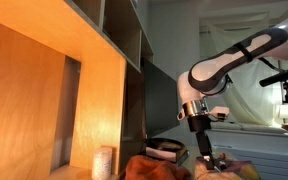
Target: Take the blue and the orange nail polish bottles out of the little bag
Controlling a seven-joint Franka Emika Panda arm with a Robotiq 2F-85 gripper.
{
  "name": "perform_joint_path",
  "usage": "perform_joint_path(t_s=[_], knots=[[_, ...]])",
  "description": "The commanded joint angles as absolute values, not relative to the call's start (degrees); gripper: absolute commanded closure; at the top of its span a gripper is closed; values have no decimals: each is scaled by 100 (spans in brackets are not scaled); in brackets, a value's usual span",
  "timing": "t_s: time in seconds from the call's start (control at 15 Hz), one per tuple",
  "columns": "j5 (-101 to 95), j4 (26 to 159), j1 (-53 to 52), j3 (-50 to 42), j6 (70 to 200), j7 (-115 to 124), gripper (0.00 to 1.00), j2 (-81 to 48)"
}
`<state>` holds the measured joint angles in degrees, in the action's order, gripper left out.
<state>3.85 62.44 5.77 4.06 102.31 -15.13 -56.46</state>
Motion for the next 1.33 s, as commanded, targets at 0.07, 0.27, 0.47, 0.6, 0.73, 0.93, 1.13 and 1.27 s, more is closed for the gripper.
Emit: perform_joint_path(t_s=[0.07,0.27,0.47,0.6,0.73,0.93,1.13,1.27], knots=[[331,5815,465,289,9849,-1194,0,-5827],[353,5683,481,298,9685,-1169,0,-5918],[316,5541,460,246,9670,-1084,0,-6027],[308,5497,448,181,9829,-926,0,-6072],[346,5423,473,160,9876,-759,0,-6120],[325,5424,442,95,10009,-489,0,-6105],[257,5414,386,40,10061,-350,0,-6112],[210,5402,355,36,10007,-347,0,-6122]])
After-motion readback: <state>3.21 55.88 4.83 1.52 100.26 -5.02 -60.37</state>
